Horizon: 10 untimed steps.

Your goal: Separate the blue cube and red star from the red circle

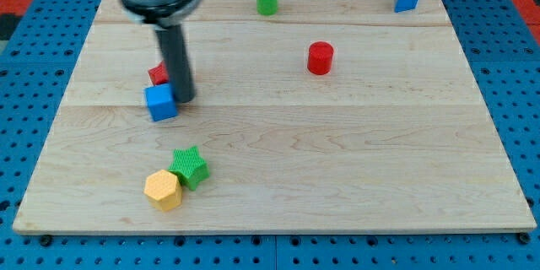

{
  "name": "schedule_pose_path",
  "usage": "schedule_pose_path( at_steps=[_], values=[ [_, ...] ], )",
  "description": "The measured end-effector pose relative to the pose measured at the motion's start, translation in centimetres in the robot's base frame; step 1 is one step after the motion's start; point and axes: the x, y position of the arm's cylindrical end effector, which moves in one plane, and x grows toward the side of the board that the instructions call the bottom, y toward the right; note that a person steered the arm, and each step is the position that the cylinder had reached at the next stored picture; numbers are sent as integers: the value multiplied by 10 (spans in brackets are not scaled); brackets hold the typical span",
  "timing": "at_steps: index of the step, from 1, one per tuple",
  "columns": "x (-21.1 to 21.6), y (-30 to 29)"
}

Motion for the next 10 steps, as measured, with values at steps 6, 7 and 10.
schedule_pose_path(
  at_steps=[6, 7, 10],
  values=[
    [17, -53],
    [17, -23],
    [12, 36]
  ],
)
